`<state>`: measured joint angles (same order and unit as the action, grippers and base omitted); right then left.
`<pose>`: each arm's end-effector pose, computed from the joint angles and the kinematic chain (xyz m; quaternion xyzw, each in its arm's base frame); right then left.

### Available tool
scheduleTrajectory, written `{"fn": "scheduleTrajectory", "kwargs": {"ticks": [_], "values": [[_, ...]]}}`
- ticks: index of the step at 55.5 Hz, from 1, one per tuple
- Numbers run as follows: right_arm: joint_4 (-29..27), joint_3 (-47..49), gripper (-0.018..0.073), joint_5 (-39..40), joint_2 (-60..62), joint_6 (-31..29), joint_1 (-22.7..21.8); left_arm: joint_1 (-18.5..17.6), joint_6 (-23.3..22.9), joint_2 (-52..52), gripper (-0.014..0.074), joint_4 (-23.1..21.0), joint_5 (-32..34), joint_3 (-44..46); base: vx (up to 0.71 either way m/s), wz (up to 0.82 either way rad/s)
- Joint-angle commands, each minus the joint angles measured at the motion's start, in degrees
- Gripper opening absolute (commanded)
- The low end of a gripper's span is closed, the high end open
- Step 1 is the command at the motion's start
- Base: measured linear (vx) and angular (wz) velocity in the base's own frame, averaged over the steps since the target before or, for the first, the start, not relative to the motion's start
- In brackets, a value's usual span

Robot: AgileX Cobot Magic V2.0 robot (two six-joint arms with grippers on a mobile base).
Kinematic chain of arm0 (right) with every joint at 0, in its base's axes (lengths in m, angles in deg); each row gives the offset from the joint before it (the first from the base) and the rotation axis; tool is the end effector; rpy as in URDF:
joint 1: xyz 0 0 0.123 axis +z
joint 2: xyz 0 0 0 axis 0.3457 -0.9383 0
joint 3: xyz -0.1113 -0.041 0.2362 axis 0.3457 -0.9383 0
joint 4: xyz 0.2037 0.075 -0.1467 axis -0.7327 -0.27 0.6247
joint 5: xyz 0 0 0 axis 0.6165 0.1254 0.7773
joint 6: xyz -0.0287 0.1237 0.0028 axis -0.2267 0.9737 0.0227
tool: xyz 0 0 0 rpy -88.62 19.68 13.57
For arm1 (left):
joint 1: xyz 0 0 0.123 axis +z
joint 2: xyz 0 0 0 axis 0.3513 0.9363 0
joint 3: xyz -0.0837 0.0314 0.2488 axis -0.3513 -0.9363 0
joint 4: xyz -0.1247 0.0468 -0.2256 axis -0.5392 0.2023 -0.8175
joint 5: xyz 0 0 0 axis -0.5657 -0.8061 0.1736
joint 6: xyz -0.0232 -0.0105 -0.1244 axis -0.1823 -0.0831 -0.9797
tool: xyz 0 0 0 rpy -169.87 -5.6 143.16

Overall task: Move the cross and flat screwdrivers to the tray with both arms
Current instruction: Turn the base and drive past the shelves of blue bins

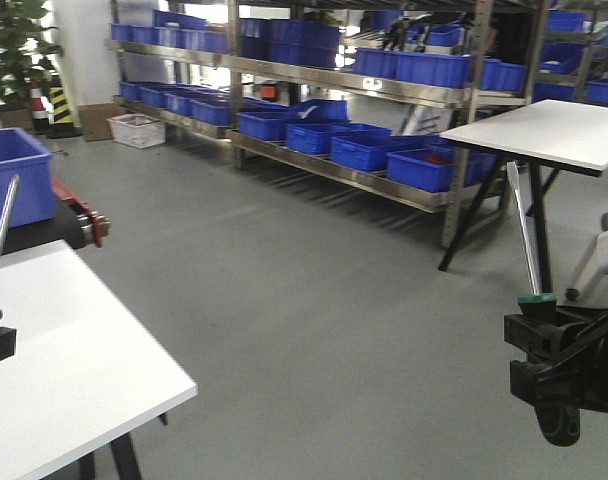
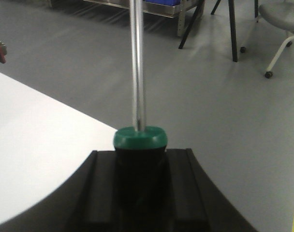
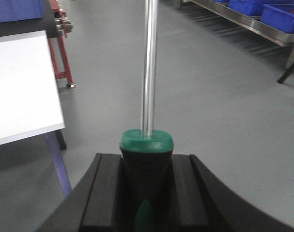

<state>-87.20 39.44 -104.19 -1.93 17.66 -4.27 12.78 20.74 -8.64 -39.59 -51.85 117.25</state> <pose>0.2592 0.0761 0.3352 -0.1116 0.8118 0.0902 0.5660 0.2469 -0.0532 0.3338 0.1071 0.8183 -0.0950 0.5567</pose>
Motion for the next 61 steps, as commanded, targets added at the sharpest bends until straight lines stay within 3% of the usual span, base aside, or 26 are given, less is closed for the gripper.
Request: {"fn": "scheduleTrajectory", "kwargs": {"ticks": [1, 61], "values": [[0.39, 1.75, -0.0008, 5.19, 0.95, -0.06, -0.08, -0.28, -0.33, -0.46, 0.0000, -1.28, 4.62, 1.61, 0.07, -0.31], [0.39, 1.75, -0.0008, 5.13, 0.95, -0.06, -0.08, -0.28, -0.33, -0.46, 0.0000, -1.28, 4.62, 1.61, 0.18, -0.36]]}}
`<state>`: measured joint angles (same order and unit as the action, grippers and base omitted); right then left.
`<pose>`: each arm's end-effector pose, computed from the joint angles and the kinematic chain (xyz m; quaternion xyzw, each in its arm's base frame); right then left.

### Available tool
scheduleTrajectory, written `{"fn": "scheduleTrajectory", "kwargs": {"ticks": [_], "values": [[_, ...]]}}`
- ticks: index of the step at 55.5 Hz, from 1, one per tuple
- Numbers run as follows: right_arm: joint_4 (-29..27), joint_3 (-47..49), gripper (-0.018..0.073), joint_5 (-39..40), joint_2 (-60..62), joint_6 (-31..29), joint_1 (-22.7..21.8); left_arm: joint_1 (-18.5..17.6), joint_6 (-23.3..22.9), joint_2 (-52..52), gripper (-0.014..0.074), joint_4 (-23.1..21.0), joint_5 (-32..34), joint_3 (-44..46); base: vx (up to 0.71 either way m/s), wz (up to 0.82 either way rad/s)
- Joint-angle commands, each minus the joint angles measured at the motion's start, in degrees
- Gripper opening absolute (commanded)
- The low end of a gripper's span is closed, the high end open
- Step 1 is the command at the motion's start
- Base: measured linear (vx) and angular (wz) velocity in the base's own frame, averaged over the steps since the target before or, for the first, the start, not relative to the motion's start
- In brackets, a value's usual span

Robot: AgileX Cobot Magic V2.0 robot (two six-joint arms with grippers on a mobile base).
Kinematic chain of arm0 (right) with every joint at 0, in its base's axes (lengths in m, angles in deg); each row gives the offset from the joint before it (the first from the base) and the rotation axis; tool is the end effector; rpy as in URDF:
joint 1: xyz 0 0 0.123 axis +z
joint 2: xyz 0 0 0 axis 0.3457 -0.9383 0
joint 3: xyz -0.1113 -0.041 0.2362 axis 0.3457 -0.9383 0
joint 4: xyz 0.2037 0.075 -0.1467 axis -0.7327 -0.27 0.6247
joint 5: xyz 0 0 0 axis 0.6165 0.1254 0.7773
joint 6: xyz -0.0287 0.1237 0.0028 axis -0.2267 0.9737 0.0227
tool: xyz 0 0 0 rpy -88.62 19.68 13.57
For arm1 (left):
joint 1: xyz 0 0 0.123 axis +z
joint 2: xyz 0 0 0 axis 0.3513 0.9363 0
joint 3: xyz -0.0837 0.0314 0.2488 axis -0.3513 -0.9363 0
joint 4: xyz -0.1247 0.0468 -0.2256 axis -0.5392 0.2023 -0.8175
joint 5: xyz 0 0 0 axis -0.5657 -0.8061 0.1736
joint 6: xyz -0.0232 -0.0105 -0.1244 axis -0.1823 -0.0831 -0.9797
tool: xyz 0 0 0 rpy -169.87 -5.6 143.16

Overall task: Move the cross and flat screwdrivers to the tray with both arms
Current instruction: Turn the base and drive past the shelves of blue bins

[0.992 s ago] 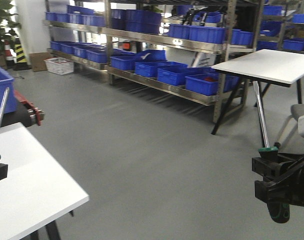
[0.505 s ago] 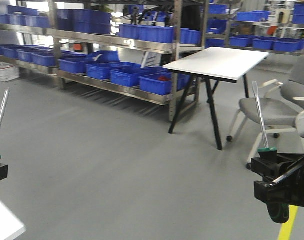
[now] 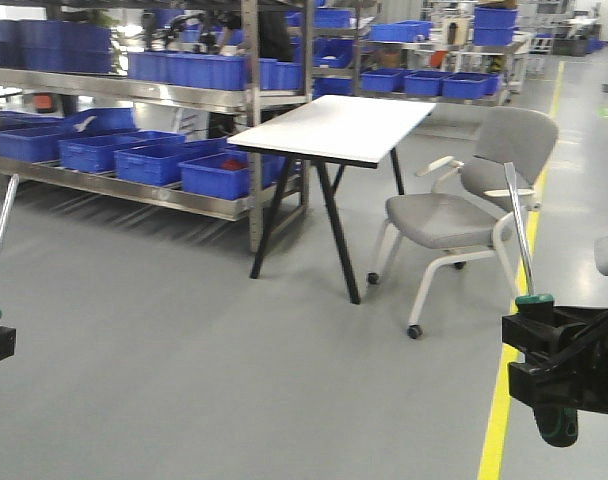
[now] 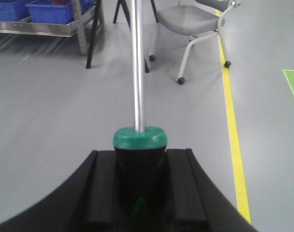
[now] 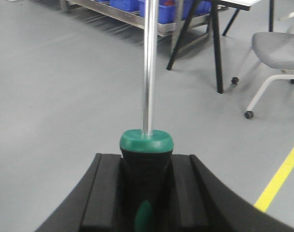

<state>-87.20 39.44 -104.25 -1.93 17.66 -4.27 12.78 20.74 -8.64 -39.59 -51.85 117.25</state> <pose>0.2592 0.0761 0.3351 -0.1117 0.8121 0.0902 0.5656 0.2469 -0.0532 0.3338 0.1071 0.8183 -0.0950 0.5567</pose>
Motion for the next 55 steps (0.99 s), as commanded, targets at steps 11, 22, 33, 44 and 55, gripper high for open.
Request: {"fn": "scheduleTrajectory", "kwargs": {"ticks": [11, 22, 33, 44, 55], "values": [[0.39, 1.75, -0.0008, 5.19, 0.95, -0.06, -0.08, -0.28, -0.33, -0.46, 0.0000, -1.28, 4.62, 1.61, 0.33, -0.35], [0.39, 1.75, -0.0008, 5.19, 0.95, -0.06, -0.08, -0.28, -0.33, -0.46, 0.0000, -1.28, 4.62, 1.61, 0.37, -0.27], [0.39, 1.75, -0.0008, 5.12, 0.95, -0.06, -0.08, -0.28, -0.33, -0.46, 0.0000, -1.28, 4.62, 1.61, 0.42, -0.12], [0.39, 1.75, -0.0008, 5.12, 0.95, -0.06, -0.08, -0.28, -0.33, -0.46, 0.0000, -1.28, 4.62, 1.61, 0.47, 0.02], [0.39, 1.75, -0.0008, 5.12, 0.95, -0.06, -0.08, -0.28, -0.33, -0.46, 0.0000, -1.28, 4.62, 1.61, 0.51, 0.15]]}}
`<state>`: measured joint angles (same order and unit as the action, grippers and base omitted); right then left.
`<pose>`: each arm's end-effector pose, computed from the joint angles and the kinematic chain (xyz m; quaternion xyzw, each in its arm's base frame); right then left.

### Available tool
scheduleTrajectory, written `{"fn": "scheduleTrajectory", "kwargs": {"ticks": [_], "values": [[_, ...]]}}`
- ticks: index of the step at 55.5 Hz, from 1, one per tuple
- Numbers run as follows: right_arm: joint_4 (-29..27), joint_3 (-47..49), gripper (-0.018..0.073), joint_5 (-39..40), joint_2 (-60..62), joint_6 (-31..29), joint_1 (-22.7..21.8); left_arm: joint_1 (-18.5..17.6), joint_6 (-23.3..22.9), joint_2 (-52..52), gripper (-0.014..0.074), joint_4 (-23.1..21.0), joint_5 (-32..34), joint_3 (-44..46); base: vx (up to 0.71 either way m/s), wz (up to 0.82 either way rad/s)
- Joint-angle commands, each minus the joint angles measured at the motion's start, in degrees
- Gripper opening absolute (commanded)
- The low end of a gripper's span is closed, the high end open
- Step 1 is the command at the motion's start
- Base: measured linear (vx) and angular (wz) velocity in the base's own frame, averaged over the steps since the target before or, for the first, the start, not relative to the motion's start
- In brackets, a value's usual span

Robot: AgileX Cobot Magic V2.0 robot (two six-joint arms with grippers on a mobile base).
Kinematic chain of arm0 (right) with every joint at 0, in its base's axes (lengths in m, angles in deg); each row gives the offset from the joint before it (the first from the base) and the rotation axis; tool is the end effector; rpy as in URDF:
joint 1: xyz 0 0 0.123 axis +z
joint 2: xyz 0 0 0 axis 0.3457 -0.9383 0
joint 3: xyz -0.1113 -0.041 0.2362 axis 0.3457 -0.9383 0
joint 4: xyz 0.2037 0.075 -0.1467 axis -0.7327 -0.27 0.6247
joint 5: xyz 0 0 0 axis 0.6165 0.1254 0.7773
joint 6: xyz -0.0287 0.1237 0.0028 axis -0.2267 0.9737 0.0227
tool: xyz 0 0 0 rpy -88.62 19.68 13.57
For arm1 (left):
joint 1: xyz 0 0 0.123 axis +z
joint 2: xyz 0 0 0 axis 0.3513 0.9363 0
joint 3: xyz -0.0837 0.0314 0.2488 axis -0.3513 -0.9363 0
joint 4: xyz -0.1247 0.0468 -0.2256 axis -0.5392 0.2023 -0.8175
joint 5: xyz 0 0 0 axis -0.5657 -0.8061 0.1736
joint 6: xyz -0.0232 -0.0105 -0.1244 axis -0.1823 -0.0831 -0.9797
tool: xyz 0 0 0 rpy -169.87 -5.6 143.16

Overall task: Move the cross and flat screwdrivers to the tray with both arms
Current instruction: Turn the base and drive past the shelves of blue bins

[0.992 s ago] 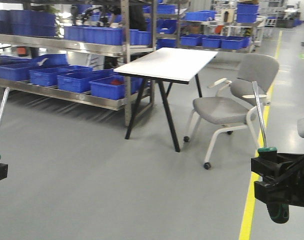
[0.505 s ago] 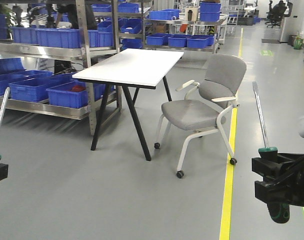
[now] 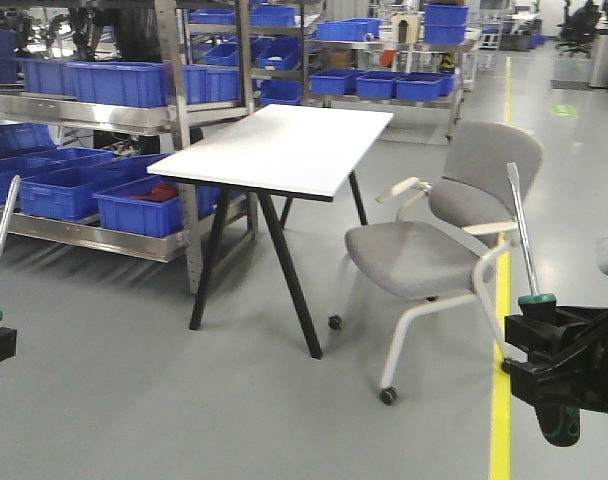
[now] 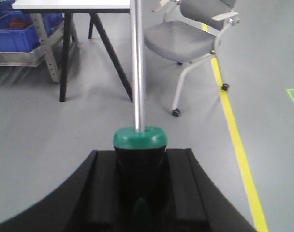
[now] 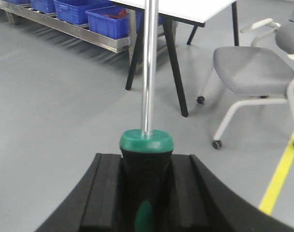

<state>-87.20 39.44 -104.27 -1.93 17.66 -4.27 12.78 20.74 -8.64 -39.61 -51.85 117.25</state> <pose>0.2592 0.0761 0.3350 -0.1117 0.8122 0.0902 0.5654 0.2469 -0.0532 0.3338 0.1070 0.8183 -0.0951 0.5567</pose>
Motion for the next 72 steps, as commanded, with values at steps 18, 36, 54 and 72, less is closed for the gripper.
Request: {"fn": "scheduleTrajectory", "kwargs": {"ticks": [18, 36, 54, 72], "values": [[0.39, 1.75, -0.0008, 5.21, 0.95, -0.06, -0.08, -0.28, -0.33, -0.46, 0.0000, -1.26, 4.62, 1.61, 0.54, 0.32], [0.39, 1.75, -0.0008, 5.22, 0.95, -0.06, -0.08, -0.28, -0.33, -0.46, 0.0000, -1.26, 4.62, 1.61, 0.54, 0.40], [0.39, 1.75, -0.0008, 4.99, 0.95, -0.06, -0.08, -0.28, -0.33, -0.46, 0.0000, -1.26, 4.62, 1.61, 0.54, 0.47], [0.39, 1.75, -0.0008, 4.80, 0.95, -0.06, -0.08, -0.28, -0.33, -0.48, 0.0000, -1.26, 4.62, 1.61, 0.53, 0.56]]}}
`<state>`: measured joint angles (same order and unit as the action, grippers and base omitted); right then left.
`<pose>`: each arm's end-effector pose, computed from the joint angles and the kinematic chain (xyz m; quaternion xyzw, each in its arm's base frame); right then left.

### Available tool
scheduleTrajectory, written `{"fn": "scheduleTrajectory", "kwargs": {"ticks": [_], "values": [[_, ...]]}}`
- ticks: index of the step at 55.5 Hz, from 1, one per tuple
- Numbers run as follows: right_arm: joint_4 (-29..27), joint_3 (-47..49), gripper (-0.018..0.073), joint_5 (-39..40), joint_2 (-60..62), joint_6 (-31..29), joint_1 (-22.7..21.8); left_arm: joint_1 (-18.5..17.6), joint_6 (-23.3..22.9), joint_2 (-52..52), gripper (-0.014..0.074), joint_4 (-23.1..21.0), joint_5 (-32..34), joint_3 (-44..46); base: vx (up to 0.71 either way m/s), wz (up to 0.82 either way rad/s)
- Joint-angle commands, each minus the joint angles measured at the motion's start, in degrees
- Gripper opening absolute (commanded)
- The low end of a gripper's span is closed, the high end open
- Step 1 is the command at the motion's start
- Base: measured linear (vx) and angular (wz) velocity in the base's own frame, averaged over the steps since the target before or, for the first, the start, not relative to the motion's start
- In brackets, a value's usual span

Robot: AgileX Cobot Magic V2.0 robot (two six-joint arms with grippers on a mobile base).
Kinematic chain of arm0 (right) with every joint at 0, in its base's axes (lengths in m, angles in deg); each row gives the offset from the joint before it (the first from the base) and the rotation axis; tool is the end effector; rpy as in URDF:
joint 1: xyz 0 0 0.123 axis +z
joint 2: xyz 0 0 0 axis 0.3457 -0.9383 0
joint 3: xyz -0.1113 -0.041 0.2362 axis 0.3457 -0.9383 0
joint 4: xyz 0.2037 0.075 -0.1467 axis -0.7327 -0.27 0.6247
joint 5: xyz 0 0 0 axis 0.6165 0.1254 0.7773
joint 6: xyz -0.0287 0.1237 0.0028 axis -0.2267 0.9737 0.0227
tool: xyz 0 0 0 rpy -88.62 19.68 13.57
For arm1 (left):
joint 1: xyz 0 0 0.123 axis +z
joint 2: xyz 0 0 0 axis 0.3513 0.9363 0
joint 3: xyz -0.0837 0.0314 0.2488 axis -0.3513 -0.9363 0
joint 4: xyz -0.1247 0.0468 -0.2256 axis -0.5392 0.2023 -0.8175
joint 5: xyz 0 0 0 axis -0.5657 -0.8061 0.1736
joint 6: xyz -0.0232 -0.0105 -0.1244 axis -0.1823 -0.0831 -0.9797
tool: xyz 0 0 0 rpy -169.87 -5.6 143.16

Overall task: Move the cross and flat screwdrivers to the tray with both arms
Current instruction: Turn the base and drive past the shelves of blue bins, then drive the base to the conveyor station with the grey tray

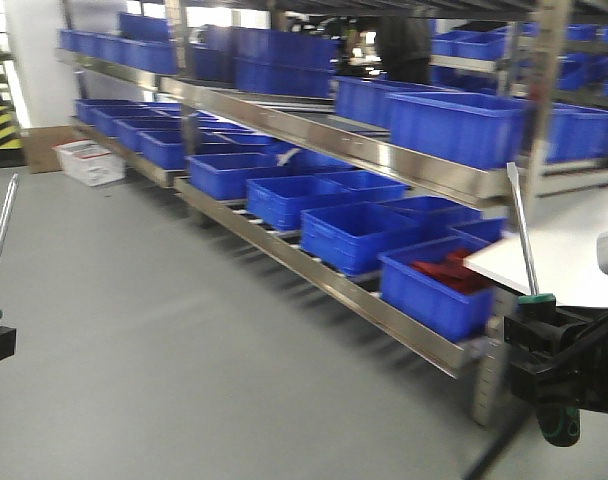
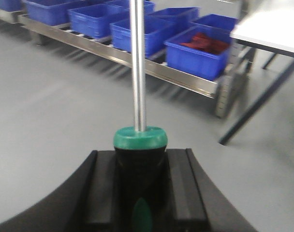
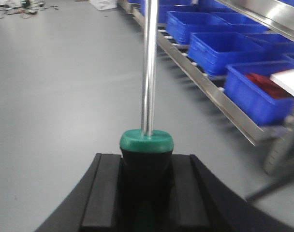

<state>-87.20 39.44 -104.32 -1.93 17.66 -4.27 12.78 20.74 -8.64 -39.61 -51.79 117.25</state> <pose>0.2591 0.0761 0.3349 -0.1117 0.8125 0.0901 0.5651 0.2470 -0.0531 0.3340 0.1068 0.8181 -0.0950 0.5571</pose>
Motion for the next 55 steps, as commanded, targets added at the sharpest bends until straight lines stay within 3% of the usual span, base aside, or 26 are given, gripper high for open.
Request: {"fn": "scheduleTrajectory", "kwargs": {"ticks": [1, 30, 55], "values": [[0.39, 1.75, -0.0008, 4.85, 0.95, -0.06, -0.08, -0.28, -0.33, -0.48, 0.0000, -1.26, 4.56, 1.61, 0.54, 0.59], [0.39, 1.75, -0.0008, 4.85, 0.95, -0.06, -0.08, -0.28, -0.33, -0.48, 0.0000, -1.26, 4.56, 1.61, 0.55, 0.57], [0.39, 1.75, -0.0008, 4.85, 0.95, -0.06, -0.08, -0.28, -0.33, -0.48, 0.0000, -1.26, 4.56, 1.61, 0.61, 0.36]]}}
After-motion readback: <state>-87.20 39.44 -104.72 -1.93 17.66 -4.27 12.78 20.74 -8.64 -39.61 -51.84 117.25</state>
